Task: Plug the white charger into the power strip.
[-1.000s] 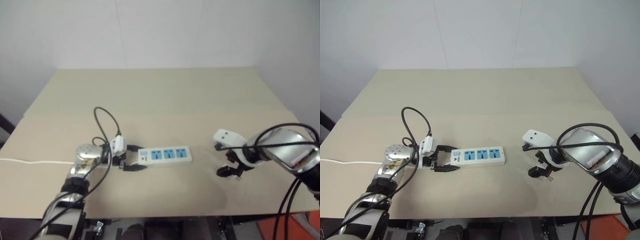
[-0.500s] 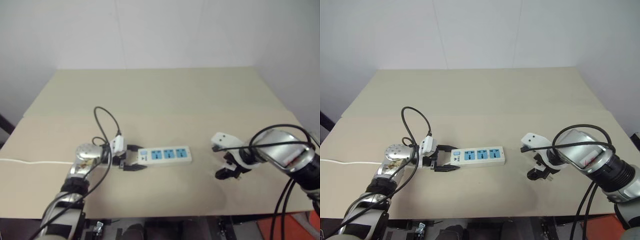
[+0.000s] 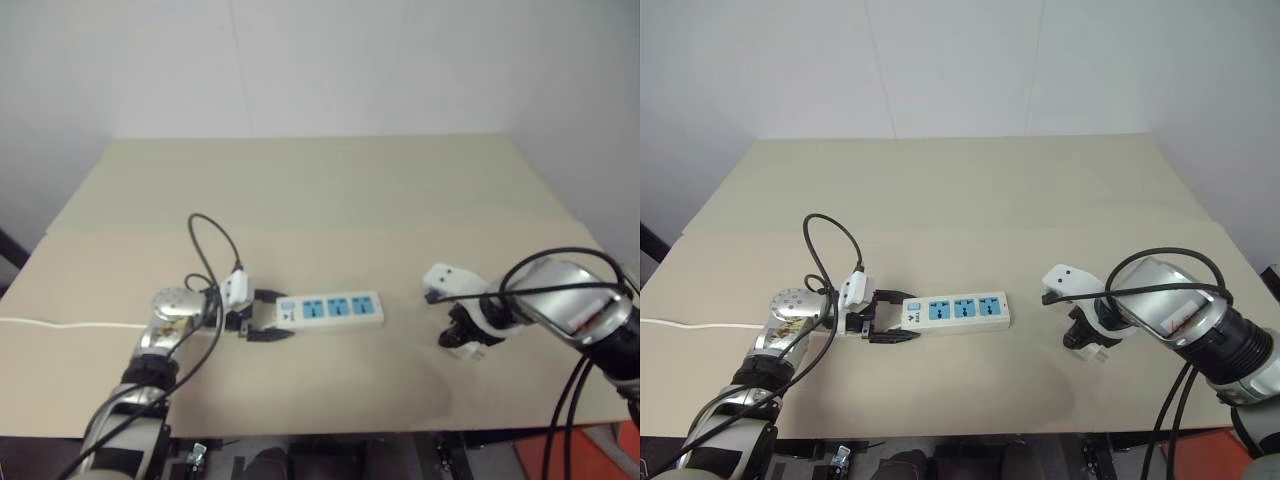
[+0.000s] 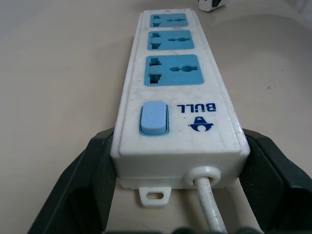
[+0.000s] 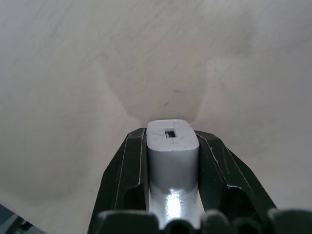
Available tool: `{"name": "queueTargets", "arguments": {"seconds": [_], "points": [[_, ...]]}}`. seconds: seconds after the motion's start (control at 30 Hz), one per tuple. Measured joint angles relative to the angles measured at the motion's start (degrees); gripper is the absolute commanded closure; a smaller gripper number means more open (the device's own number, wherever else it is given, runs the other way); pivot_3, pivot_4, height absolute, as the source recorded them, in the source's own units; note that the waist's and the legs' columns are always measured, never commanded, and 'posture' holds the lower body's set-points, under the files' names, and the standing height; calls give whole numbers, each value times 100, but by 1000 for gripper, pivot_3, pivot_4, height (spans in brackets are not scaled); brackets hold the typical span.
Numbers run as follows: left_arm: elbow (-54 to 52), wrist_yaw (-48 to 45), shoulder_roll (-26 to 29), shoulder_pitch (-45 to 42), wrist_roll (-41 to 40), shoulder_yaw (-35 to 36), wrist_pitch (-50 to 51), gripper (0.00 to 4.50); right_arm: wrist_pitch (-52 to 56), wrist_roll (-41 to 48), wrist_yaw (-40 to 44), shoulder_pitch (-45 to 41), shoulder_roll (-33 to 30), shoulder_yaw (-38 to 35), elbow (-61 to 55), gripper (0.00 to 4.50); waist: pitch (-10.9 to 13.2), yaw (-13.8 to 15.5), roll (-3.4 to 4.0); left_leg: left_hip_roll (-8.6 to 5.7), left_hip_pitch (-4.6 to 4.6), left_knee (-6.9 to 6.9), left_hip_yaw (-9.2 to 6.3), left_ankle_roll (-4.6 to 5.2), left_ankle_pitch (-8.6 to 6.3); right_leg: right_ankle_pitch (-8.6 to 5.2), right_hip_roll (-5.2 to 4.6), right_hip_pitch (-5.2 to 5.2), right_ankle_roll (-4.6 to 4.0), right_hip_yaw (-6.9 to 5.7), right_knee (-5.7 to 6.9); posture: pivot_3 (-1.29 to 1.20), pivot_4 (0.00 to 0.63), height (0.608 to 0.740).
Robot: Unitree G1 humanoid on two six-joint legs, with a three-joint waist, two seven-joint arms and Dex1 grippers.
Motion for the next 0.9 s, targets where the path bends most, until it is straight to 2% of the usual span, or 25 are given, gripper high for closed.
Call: {"name": "queueTargets", "arguments": {"seconds": [0.1, 0.23, 0.33, 0.43, 0.53, 0.73, 0.9], "points": [[4, -79, 1, -16, -6, -25, -11, 1233, -423, 56, 192, 15, -38, -344, -112, 3390, 0, 3, 0, 0, 0, 0, 2, 0, 0, 0, 0, 1, 0, 0, 0, 0, 150, 740], [118, -174, -2, -145, 1, -84, -54, 1233, -1860, 119, 510, 444, -20, -1583, -229, 3390, -1, 23, -2, 0, 0, 2, 7, 0, 0, 2, 2, 9, 4, -6, 0, 0, 150, 740], [252, -257, -4, -239, 5, -107, -98, 1233, -3047, 387, 702, 970, 636, -2712, 50, 3390, -7, 7, -10, 2, 5, 6, 10, 1, 0, 6, 5, 20, 6, -2, 1, 0, 150, 740], [369, -355, -22, -288, 1, -111, -126, 1233, -3873, 811, 1002, 1273, 1402, -3377, 281, 3390, -7, -4, -9, 3, 10, 8, 9, 1, 0, 10, 9, 25, 4, 0, 7, 0, 150, 740], [547, -445, -57, -426, 8, -148, -133, 1233, -4624, 949, 1295, 1499, 2108, -3492, 494, 3390, -8, -11, -8, 7, 14, 14, 8, 2, 0, 13, 16, 31, 2, 0, 15, 0, 150, 740], [915, -413, -125, -492, 58, -169, -490, 1233, -5811, 867, 1668, 1624, 3524, -3195, 1412, 3390, -9, -20, -5, 11, 20, 21, 3, 1, 0, 16, 26, 37, -1, 1, 18, 0, 150, 740], [997, -408, -141, -532, 63, -200, -598, 1233, -6810, 497, 1921, 1640, 4267, -2870, 2230, 3390, -10, -13, -3, 9, 20, 27, 1, -1, 2, 17, 26, 37, 0, 1, 21, 0, 150, 740]]}}
